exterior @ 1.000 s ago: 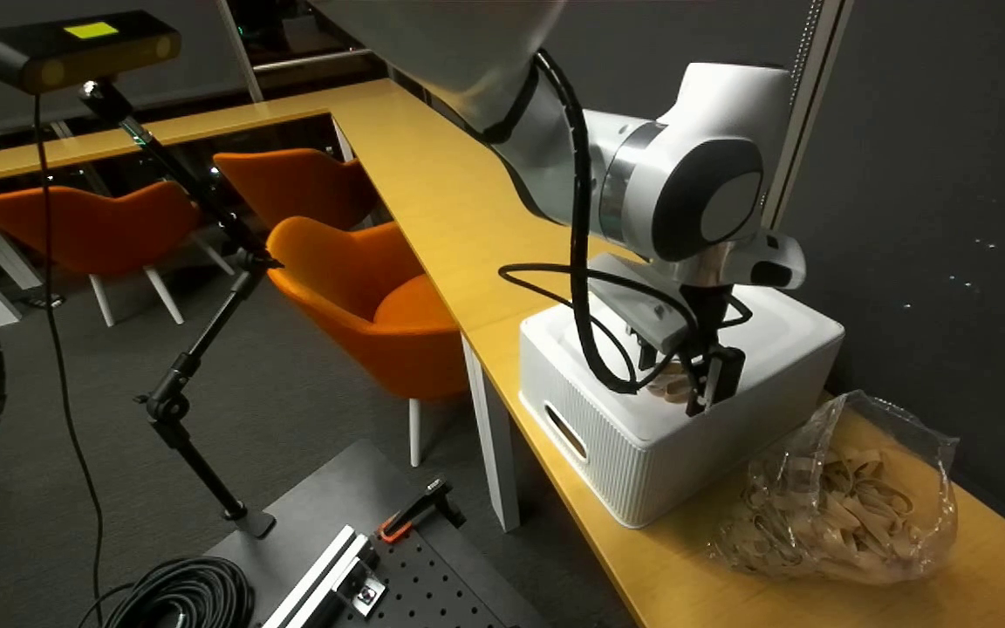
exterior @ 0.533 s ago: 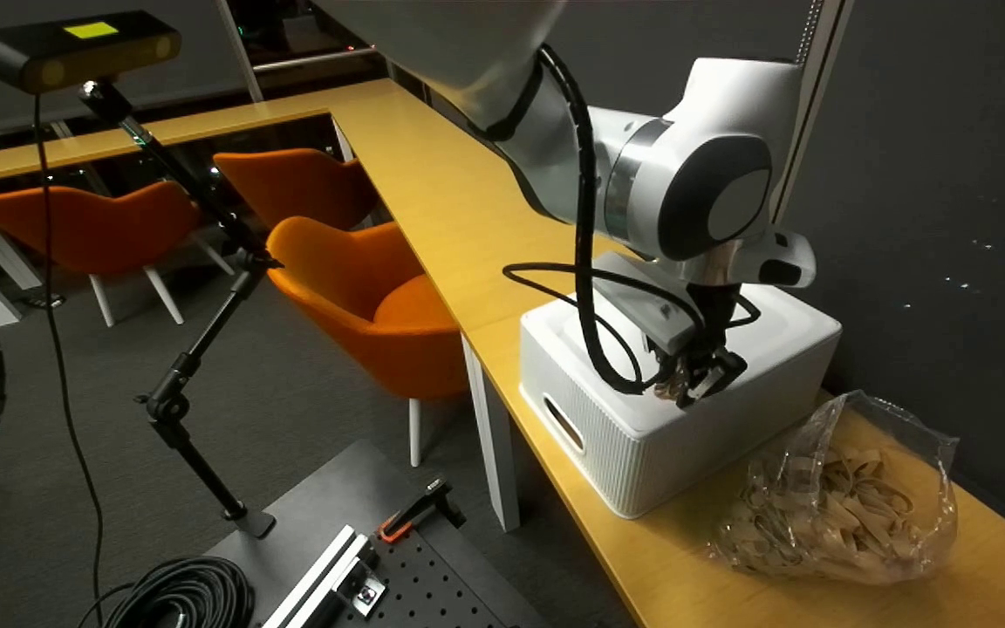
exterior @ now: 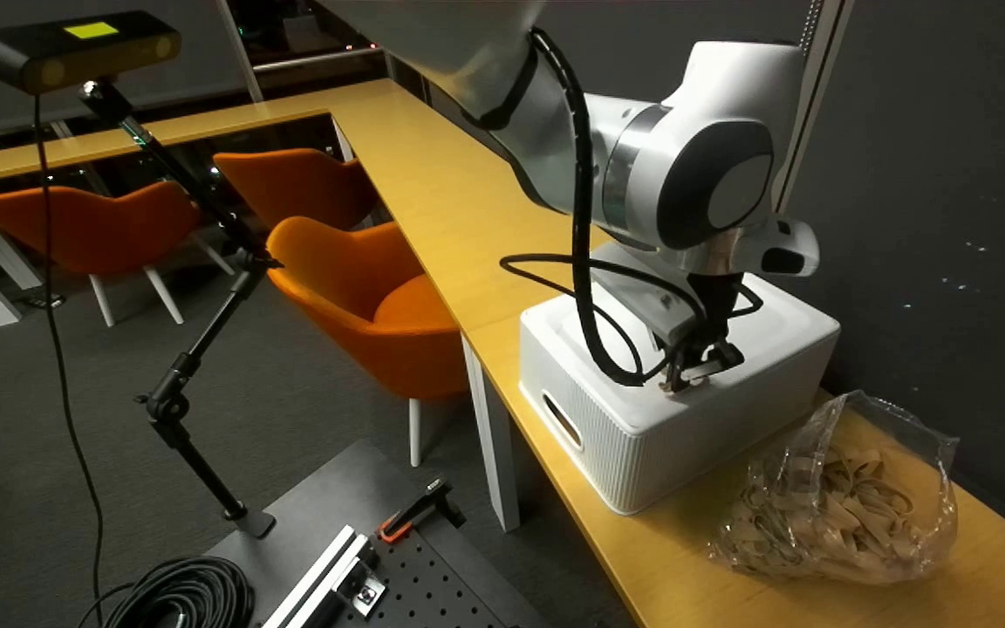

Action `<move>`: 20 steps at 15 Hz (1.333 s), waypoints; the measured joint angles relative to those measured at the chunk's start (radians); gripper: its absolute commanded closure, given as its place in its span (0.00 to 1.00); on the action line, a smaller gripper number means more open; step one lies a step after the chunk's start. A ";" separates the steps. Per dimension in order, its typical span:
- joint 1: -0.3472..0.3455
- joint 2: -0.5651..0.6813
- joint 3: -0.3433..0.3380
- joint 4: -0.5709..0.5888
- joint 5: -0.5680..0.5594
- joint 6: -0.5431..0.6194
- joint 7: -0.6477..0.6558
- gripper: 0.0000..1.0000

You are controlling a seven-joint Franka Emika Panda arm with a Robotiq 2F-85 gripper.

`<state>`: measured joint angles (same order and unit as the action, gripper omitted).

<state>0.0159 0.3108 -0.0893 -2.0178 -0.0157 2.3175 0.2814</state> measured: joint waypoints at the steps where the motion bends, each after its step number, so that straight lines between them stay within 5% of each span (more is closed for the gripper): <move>1: 0.000 -0.012 -0.001 -0.002 0.000 0.000 0.001 0.99; 17: 0.009 0.018 0.011 0.054 -0.003 0.000 0.001 0.99; 18: 0.012 0.029 0.012 0.063 -0.003 0.000 0.001 0.92; 19: 0.015 0.039 0.012 0.071 -0.003 0.000 0.001 0.71; 20: 0.017 0.047 0.012 0.077 -0.003 0.000 0.001 0.68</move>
<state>0.0328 0.3575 -0.0775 -1.9405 -0.0182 2.3175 0.2825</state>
